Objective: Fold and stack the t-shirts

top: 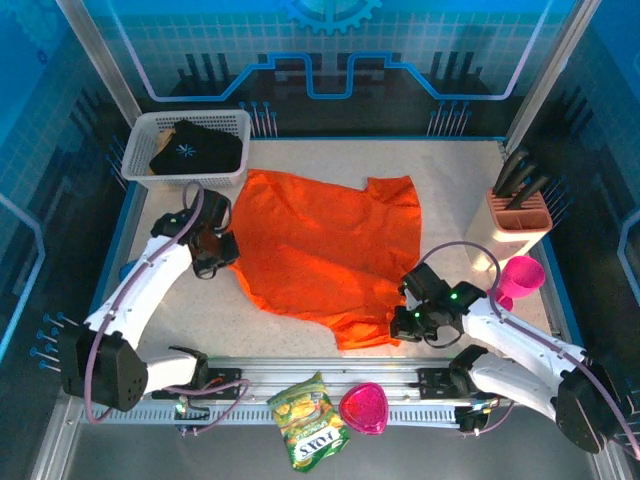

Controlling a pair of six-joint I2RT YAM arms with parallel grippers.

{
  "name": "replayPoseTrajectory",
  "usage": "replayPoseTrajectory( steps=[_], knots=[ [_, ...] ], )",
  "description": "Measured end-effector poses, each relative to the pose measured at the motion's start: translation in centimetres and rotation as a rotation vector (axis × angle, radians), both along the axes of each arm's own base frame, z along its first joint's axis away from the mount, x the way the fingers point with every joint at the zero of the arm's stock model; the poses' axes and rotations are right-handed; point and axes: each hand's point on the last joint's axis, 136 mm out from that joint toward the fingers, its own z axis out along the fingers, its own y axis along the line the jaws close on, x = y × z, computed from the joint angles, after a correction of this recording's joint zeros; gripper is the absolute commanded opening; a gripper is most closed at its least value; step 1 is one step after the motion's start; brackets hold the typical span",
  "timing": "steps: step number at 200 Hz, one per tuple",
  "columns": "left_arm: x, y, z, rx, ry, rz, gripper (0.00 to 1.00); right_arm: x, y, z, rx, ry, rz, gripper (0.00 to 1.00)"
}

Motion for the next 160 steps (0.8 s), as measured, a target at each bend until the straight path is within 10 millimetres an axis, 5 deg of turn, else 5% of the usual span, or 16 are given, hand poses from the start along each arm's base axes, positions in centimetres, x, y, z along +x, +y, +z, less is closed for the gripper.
replayPoseTrajectory(
  steps=[25,47,59,81,104,122,132,160],
  knots=[
    [-1.3,0.8,-2.9,0.036,0.069,0.026,0.02,1.4,-0.4,-0.4,-0.040,-0.049,-0.036,0.00],
    [-1.5,1.0,-4.8,0.053,0.103,0.046,0.13,2.1,-0.7,-1.2,-0.084,-0.056,-0.048,0.01],
    [-1.4,1.0,-5.5,0.055,0.112,0.054,0.27,2.3,-0.8,-1.6,-0.098,-0.049,-0.050,0.16],
    [-1.1,1.0,-5.9,0.055,0.109,0.063,0.67,2.4,-0.8,-2.0,-0.122,-0.036,-0.039,0.56],
    [-0.7,1.1,-5.8,0.058,0.093,0.062,0.81,3.6,-1.2,-0.1,-0.173,-0.085,-0.006,0.72],
    [-0.6,1.1,-5.7,0.062,0.090,0.064,0.87,5.7,-1.6,3.1,-0.223,-0.182,0.016,0.72],
    [-0.5,1.2,-5.5,0.067,0.087,0.058,0.99,7.1,-1.9,5.0,-0.240,-0.239,0.017,0.68],
    [0.4,1.1,-3.7,0.065,0.041,0.061,0.99,10.6,-3.9,7.7,-0.285,-0.316,-0.024,0.49]
  ],
)
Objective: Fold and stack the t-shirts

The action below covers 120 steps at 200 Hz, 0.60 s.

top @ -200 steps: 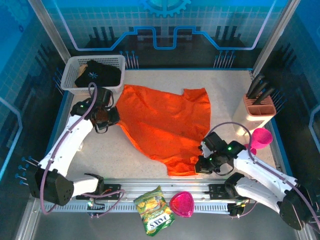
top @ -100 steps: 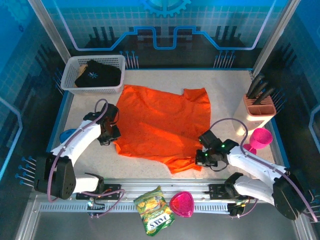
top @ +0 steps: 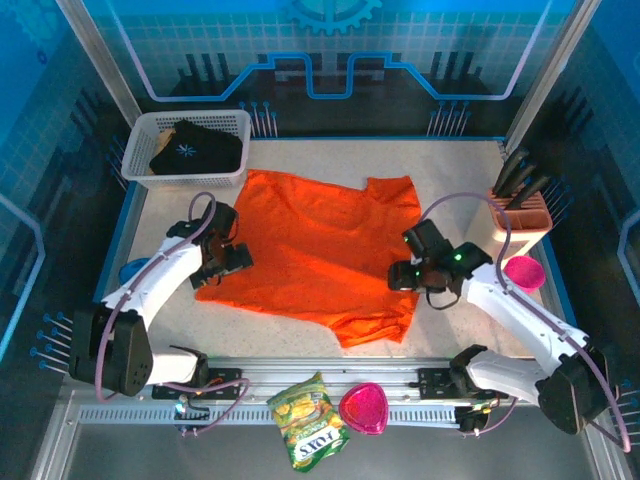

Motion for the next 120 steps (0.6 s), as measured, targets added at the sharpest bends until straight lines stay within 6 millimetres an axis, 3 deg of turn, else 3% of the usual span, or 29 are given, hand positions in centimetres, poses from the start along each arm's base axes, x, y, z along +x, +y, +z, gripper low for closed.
replayPoseTrajectory(
  steps=[12,32,94,120],
  knots=[
    [0.3,-0.1,0.7,-0.004,-0.026,-0.004,0.99,1.5,-0.7,-0.4,-0.014,0.008,-0.019,0.35],
    [0.4,-0.2,1.4,-0.008,-0.052,-0.022,0.99,4.1,-1.6,-2.9,-0.034,0.071,-0.047,0.18],
    [0.7,-1.8,1.5,-0.055,-0.083,-0.061,0.99,11.1,-0.6,-10.9,-0.049,0.219,-0.091,0.06],
    [0.6,-2.8,0.4,-0.075,-0.064,-0.090,0.98,14.7,0.1,-10.5,-0.039,0.183,-0.105,0.05]
  ],
)
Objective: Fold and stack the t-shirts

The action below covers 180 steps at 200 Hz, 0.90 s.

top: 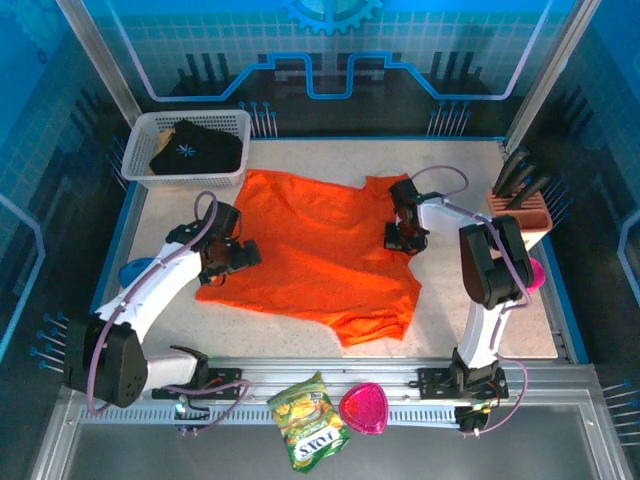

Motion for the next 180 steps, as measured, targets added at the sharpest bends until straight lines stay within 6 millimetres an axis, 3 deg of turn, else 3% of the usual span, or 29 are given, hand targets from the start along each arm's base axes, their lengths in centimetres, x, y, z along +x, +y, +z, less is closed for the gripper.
replayPoseTrajectory(
  steps=[31,88,117,155,180],
  knots=[
    [0.2,-1.2,-1.9,-0.009,0.046,-0.026,0.98,3.7,-0.3,0.0,0.005,-0.009,-0.037,0.05],
    [1.0,-2.8,-5.2,-0.005,0.134,-0.053,0.97,13.6,-5.0,0.2,0.013,-0.067,-0.135,0.04],
    [1.9,-3.7,-6.0,-0.001,0.154,-0.072,0.97,16.7,-6.1,0.4,-0.002,-0.088,-0.122,0.04],
    [2.7,-4.3,-6.0,-0.003,0.143,-0.083,0.97,15.9,-6.0,0.4,-0.012,-0.056,-0.092,0.18],
    [2.7,-4.3,-6.0,-0.003,0.144,-0.083,0.97,12.0,-6.2,1.3,-0.020,-0.004,-0.083,0.32]
  ],
)
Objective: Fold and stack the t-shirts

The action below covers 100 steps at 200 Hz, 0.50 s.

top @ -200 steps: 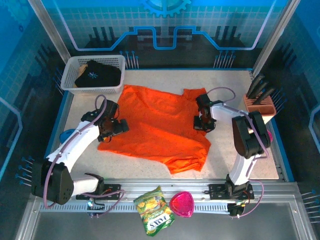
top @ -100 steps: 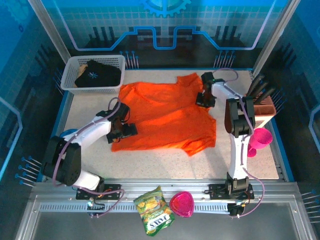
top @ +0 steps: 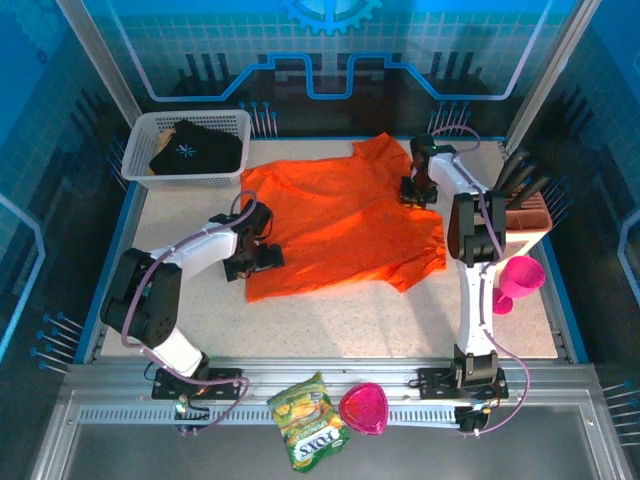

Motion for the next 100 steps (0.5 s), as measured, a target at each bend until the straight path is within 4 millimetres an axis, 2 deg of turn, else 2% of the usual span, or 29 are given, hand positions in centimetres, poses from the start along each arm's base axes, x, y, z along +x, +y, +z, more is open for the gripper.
replayPoseTrajectory(
  steps=[27,43,57,71,87,100],
  knots=[
    [0.0,0.1,0.0,0.003,-0.001,0.001,0.97,-5.8,-0.3,3.7,0.007,-0.021,-0.020,0.43],
    [0.0,0.1,0.0,0.003,-0.005,0.001,0.97,-9.2,-0.5,6.5,0.019,-0.083,-0.043,0.46],
    [-0.3,0.1,0.0,0.001,-0.009,-0.001,0.97,-12.4,-0.8,7.6,0.026,-0.118,-0.061,0.47],
    [-0.4,0.2,0.1,0.000,-0.012,-0.002,0.97,-15.4,-1.1,7.3,0.032,-0.122,-0.081,0.48],
    [-0.4,0.1,0.1,-0.002,-0.016,-0.005,0.95,-18.6,-1.5,5.2,0.030,-0.077,-0.099,0.49],
    [-0.2,0.1,0.2,-0.004,-0.022,-0.005,0.93,-20.3,-1.8,3.7,0.023,-0.032,-0.116,0.49]
  ],
)
